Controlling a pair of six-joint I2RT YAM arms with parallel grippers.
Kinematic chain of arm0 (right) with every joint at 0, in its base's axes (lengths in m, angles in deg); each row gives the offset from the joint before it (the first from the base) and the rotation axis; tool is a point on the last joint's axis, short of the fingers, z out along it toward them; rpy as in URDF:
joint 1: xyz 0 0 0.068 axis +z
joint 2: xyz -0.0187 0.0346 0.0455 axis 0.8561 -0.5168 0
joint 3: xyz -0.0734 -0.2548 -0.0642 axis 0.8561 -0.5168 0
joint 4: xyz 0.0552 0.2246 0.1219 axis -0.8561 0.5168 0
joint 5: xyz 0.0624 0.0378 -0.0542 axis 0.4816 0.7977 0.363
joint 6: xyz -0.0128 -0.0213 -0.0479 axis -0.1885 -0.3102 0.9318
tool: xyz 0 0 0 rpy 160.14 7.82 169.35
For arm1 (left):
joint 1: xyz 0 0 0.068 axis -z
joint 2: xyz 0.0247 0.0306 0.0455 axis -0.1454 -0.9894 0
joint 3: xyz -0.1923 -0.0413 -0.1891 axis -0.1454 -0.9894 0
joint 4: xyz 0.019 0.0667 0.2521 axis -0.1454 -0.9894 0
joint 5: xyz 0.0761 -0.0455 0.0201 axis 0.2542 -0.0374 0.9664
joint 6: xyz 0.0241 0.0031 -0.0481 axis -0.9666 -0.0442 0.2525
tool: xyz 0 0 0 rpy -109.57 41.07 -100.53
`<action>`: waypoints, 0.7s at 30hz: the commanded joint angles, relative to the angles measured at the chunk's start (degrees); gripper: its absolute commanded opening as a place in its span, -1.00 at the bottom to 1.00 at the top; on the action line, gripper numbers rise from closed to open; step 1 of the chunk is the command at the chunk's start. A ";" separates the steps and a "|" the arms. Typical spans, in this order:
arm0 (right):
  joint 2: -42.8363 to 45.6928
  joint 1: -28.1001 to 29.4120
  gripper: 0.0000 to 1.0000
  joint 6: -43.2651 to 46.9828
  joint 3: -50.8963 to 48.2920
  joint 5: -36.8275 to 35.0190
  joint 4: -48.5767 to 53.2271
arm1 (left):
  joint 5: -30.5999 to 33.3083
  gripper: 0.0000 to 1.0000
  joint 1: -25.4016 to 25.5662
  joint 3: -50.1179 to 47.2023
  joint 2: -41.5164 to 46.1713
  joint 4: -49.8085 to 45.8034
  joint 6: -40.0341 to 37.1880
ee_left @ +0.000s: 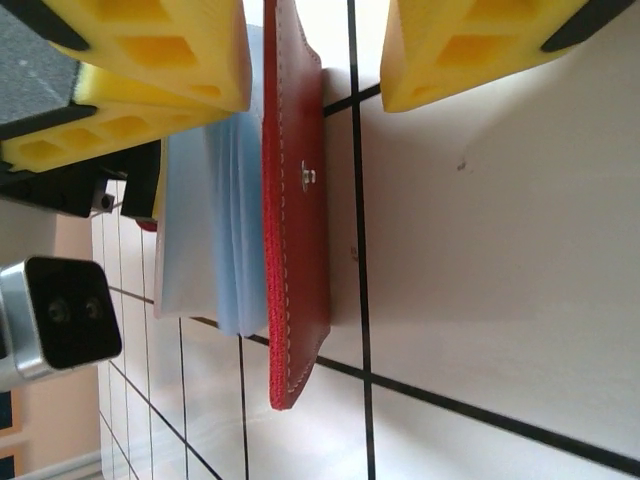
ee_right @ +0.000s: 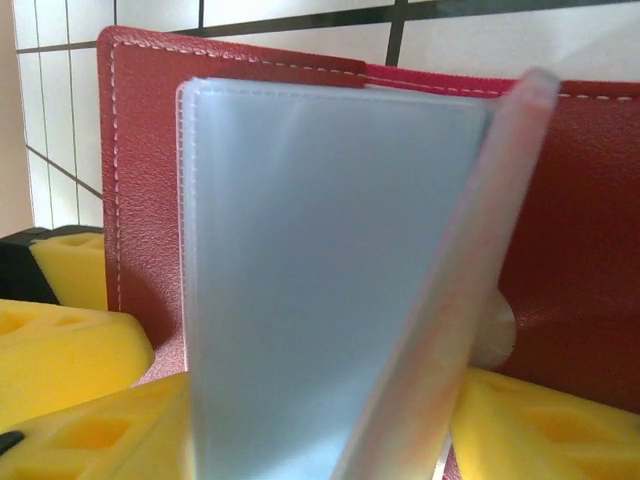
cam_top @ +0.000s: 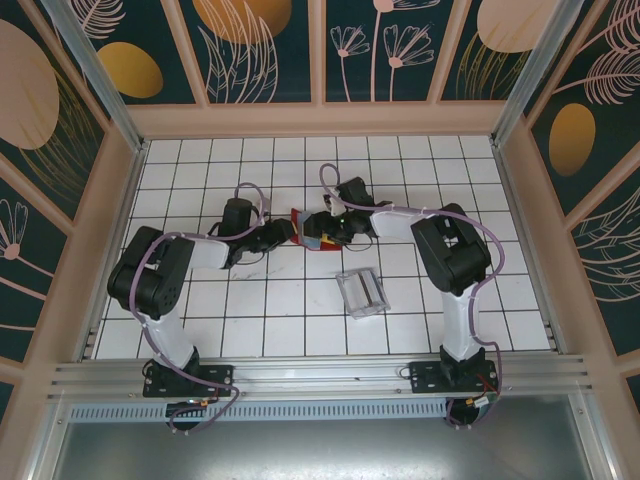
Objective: Put the credit cards into the card holder
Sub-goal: Open the card holder at the center of the table.
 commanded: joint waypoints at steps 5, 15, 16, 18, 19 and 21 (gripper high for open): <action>-3.97 -2.69 0.15 -2.04 -2.85 1.81 -2.39 | 0.43 -0.09 -0.11 4.79 -4.79 -0.67 -1.21; -2.78 -3.55 0.12 -1.84 -5.00 2.55 -4.48 | 1.56 -0.31 -0.10 7.58 -7.28 -2.91 -3.31; -2.28 -3.66 0.10 -1.72 -5.57 2.22 -5.00 | 1.07 -0.38 -0.10 7.58 -7.31 -2.97 -3.31; -0.43 -3.66 0.09 -1.21 -7.25 1.08 -6.60 | 0.84 -0.60 -0.05 7.40 -7.17 -3.27 -3.51; 0.63 -3.62 0.09 -0.81 -8.04 0.31 -7.08 | 0.82 -0.71 -0.10 7.10 -7.05 -3.54 -3.86; 2.15 -3.75 0.10 0.30 -8.90 -0.85 -7.25 | 0.46 -0.87 -0.10 6.60 -6.95 -3.44 -4.13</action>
